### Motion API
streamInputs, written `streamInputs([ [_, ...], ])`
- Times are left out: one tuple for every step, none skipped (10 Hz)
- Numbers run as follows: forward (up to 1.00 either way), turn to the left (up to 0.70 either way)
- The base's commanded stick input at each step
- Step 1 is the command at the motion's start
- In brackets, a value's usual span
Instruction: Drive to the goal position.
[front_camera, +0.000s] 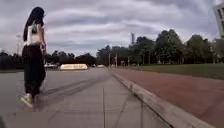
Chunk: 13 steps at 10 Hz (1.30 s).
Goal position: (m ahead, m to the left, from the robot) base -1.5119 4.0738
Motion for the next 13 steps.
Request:
streamInputs([
  [0.70,0.00],
  [0.70,0.00],
  [0.70,0.00],
  [0.70,0.00],
  [0.70,0.00],
  [0.70,0.00],
  [0.70,0.00],
  [0.70,0.10],
  [0.70,0.30],
  [0.70,0.21],
  [0.70,0.01],
  [0.70,0.00],
  [0.70,0.00],
])
